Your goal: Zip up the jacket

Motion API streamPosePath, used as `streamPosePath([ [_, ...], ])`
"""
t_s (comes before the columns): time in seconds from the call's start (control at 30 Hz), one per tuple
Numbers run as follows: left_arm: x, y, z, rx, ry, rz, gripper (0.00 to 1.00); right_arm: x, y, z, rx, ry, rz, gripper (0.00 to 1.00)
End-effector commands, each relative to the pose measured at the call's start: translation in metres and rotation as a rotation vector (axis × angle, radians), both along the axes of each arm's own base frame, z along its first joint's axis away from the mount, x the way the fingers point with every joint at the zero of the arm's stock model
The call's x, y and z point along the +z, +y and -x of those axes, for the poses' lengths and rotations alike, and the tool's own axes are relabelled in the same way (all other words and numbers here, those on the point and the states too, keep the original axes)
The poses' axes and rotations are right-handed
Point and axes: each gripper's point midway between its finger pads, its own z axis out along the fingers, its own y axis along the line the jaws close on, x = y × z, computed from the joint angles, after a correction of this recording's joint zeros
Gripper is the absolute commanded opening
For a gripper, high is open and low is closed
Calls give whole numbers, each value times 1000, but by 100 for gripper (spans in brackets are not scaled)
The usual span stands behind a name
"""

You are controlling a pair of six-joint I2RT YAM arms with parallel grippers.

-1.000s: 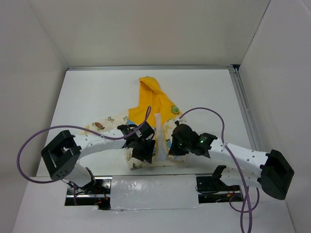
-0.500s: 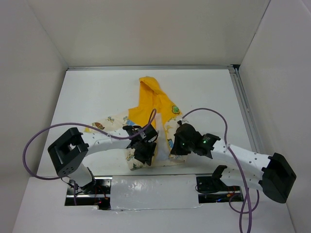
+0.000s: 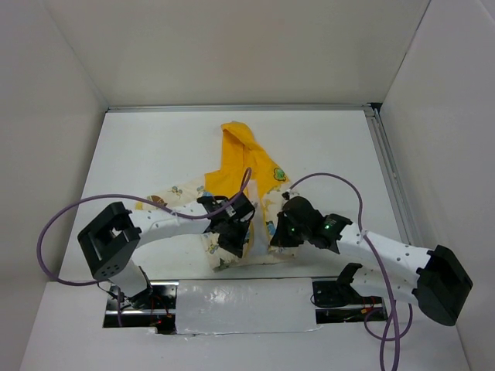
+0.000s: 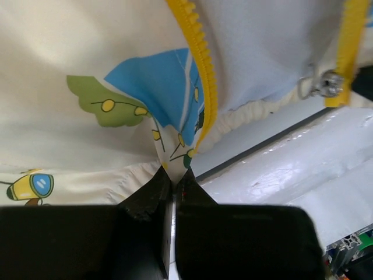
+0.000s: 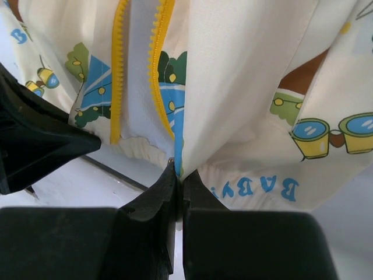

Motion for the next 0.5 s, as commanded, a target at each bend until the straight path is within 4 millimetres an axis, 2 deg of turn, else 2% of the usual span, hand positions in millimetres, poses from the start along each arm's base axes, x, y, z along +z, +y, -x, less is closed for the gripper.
streamPosePath([
  [0.0, 43, -19, -23, 13, -117, 116, 0, 33, 17, -20, 19, -117, -104, 0],
  [0.17, 100, -14, -55, 73, -249, 234, 0, 84, 28, -50, 15, -262, -230, 0],
  [0.23, 130, -14, -69, 94, -313, 290, 0, 106, 31, -57, 17, -329, -286, 0],
  [0.27, 138, -12, -77, 118, -334, 308, 0, 124, 33, -66, 15, -391, -338, 0],
  [0.3, 150, -12, -81, 117, -360, 342, 0, 141, 36, -64, 37, -437, -393, 0],
  [0.33, 163, -12, -88, 132, -397, 379, 0, 149, 37, -65, 47, -464, -423, 0],
  [0.37, 172, -13, -91, 138, -416, 404, 0, 171, 38, -69, 56, -539, -487, 0],
  [0.4, 180, -12, -95, 146, -439, 427, 0, 187, 40, -62, 109, -595, -533, 0],
  [0.43, 193, -9, -100, 163, -465, 460, 0, 194, 40, -61, 132, -631, -551, 0],
  [0.47, 202, -10, -105, 172, -496, 490, 0, 213, 39, -61, 160, -719, -582, 0],
])
